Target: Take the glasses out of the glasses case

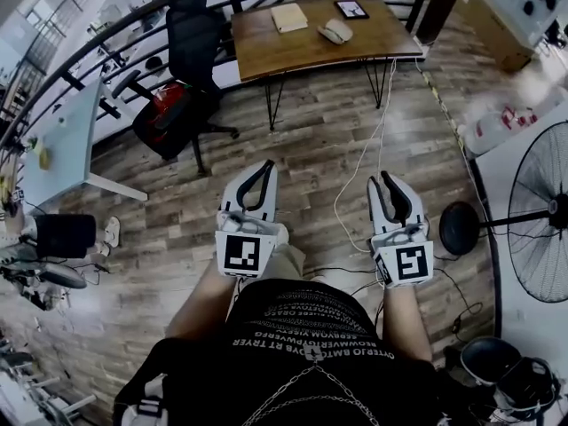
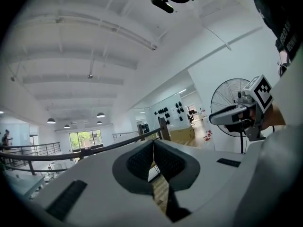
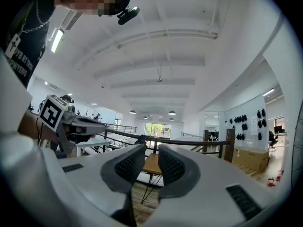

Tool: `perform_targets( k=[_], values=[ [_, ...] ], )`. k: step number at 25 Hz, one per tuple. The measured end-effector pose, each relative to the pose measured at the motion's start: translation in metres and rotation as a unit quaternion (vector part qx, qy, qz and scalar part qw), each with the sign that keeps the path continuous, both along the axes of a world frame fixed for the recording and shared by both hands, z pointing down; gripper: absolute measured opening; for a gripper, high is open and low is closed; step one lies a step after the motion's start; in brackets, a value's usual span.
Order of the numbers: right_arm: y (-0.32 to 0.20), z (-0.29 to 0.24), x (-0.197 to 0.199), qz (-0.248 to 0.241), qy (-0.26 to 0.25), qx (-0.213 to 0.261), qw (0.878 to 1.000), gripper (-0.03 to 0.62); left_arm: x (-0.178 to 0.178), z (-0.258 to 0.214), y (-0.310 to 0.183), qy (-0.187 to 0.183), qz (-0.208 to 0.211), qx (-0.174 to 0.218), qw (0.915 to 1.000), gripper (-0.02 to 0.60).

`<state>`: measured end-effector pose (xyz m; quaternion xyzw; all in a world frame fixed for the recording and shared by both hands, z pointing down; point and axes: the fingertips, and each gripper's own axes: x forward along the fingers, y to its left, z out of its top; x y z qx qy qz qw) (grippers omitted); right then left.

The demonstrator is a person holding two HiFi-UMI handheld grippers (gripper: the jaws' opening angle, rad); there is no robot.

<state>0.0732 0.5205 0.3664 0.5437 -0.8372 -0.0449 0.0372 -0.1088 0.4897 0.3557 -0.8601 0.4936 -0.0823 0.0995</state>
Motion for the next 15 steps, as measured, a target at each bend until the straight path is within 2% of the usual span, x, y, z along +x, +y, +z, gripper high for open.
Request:
perform_targets(
  k=[3,5,8,15],
  values=[
    [-0.019,0.003,-0.003,0.008,-0.001,-0.008,1.000,0.088,-0.002,0.003,-0.025,-0.011,0.001,-0.010,0.9999,0.028],
    [-0.036,0.002,-0.006,0.012,-0.001,-0.010,1.000,0.101,-0.006,0.002,-0.045,-0.003,0.000,-0.017,0.9999,0.028],
    [-0.064,-0.002,-0.013,0.020,0.001,-0.012,1.000,0.109,-0.010,-0.003,-0.073,0.019,0.023,-0.019,0.9994,0.029],
    [-0.123,0.000,-0.040,0.027,0.004,-0.018,0.999,0.117,-0.018,-0.009,-0.133,0.019,0.062,-0.009,0.9978,0.029]
  ],
)
